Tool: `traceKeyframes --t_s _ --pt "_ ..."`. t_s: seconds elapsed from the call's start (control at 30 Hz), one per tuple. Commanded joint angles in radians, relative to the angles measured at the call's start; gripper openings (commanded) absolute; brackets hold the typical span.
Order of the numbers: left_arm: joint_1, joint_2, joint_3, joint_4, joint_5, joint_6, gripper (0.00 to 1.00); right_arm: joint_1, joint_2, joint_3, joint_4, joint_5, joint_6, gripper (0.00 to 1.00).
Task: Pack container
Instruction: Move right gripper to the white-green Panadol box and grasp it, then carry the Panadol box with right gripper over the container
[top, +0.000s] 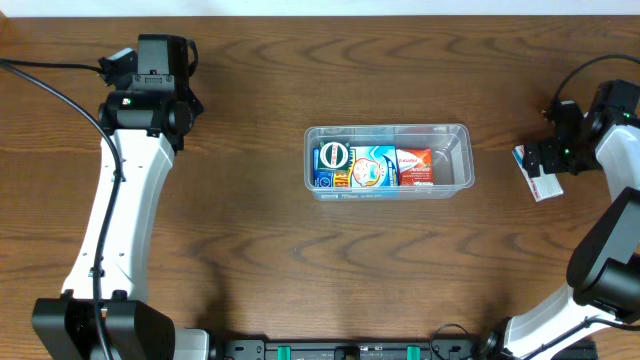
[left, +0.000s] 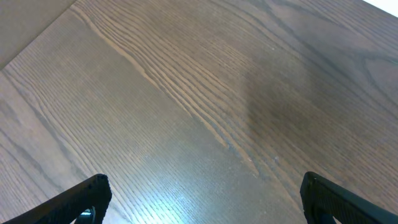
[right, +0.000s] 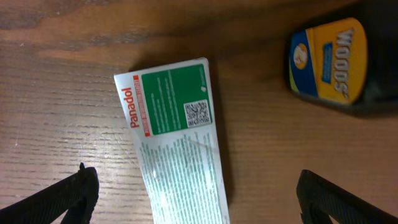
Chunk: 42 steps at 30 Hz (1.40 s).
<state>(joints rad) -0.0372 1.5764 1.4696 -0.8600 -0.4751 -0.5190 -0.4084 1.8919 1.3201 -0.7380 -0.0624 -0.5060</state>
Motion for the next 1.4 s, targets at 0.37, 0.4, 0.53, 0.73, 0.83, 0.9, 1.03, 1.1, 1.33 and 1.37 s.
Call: traceKeyframes --t_s 0.37,0.4,0.53,0.73,0.83,0.9,1.03,1.1,1.33,1.37 --pt "0.003 -0.005 0.007 -0.003 -0.016 0.01 0.98 0.002 0.12 -0.001 -0.006 -0.077 -0.071 0.99" --pt "0.003 -0.005 0.007 -0.003 -0.016 0.01 0.98 0.003 0.126 -0.001 -0.008 -0.08 -0.071 0.98" --pt "0.003 -0.005 0.007 -0.003 -0.016 0.01 0.98 0.014 0.134 -0.001 -0.007 -0.084 -0.071 0.87" --pt "0.003 -0.005 0.007 -0.003 -0.016 0.01 0.98 0.019 0.134 0.0 -0.002 -0.084 -0.059 0.48" --pt "0.003 -0.005 0.007 -0.003 -0.016 0.01 0.98 0.019 0.132 0.007 -0.002 -0.084 -0.021 0.43" --pt "0.003 -0.005 0.007 -0.003 -0.016 0.01 0.98 0.021 0.13 0.017 -0.002 -0.084 0.008 0.39" --pt "0.003 -0.005 0.007 -0.003 -0.016 0.01 0.98 0.034 0.121 0.06 -0.026 -0.081 0.065 0.37" --pt "0.003 -0.005 0.007 -0.003 -0.016 0.01 0.98 0.051 0.109 0.102 -0.061 -0.082 0.096 0.37" --pt "0.003 -0.005 0.007 -0.003 -0.016 0.01 0.98 0.155 0.06 0.326 -0.261 -0.085 0.135 0.4" --pt "0.003 -0.005 0.007 -0.003 -0.016 0.01 0.98 0.175 0.05 0.357 -0.287 -0.085 0.135 0.41"
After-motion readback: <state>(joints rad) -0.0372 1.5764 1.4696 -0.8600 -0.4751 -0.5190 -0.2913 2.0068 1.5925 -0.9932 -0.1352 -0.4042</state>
